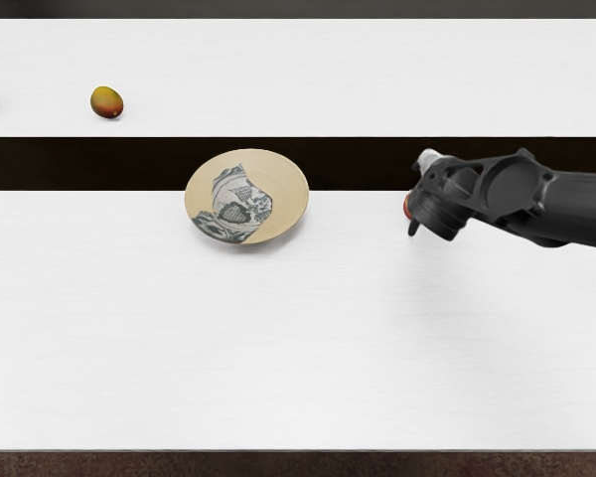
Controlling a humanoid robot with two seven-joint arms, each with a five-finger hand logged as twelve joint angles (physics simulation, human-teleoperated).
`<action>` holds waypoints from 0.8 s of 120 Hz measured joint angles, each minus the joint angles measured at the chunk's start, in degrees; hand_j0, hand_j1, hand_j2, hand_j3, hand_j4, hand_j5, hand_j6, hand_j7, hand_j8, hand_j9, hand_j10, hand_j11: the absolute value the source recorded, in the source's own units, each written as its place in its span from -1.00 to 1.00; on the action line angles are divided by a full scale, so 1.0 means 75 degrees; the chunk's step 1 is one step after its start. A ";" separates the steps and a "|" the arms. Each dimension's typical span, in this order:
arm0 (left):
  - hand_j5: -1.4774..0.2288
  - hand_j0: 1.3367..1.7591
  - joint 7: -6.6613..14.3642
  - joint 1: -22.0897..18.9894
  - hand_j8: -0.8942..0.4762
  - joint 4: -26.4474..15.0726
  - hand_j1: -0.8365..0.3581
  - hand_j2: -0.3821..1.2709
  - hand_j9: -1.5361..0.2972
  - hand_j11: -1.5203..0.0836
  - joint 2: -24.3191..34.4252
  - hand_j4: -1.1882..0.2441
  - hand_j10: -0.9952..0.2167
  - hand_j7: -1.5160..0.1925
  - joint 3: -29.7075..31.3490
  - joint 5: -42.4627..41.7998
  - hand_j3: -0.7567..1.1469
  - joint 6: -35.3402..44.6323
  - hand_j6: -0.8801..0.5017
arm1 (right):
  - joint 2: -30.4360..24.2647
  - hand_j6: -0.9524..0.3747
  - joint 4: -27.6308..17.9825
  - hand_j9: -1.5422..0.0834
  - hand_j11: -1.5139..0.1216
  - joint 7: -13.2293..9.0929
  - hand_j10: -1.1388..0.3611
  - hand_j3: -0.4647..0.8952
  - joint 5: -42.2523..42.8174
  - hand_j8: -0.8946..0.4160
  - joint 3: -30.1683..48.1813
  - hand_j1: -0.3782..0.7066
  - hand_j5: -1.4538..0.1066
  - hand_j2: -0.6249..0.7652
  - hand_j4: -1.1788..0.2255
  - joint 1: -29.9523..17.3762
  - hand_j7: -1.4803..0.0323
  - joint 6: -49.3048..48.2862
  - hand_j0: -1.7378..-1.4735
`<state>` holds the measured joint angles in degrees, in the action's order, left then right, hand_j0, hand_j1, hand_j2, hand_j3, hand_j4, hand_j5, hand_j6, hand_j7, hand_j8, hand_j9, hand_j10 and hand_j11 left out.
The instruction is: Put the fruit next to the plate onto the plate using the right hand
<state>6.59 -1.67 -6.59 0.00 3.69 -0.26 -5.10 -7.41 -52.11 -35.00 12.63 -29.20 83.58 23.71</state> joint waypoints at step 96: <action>0.71 0.52 0.0000 0.0000 0.29 0.0000 0.96 -0.53 0.66 0.88 0.0000 0.64 0.62 0.76 0.0000 0.0000 -0.20 0.0000 0.26 | 0.0208 -0.06 -0.0024 0.37 0.33 0.0000 0.08 -0.32 0.0039 -0.14 0.0022 -0.22 0.32 -0.19 0.21 0.0088 0.39 0.0182 -0.40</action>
<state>6.59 -1.67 -6.59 0.00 3.69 -0.26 -5.10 -5.84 -52.29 -35.00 12.92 -29.04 84.24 25.08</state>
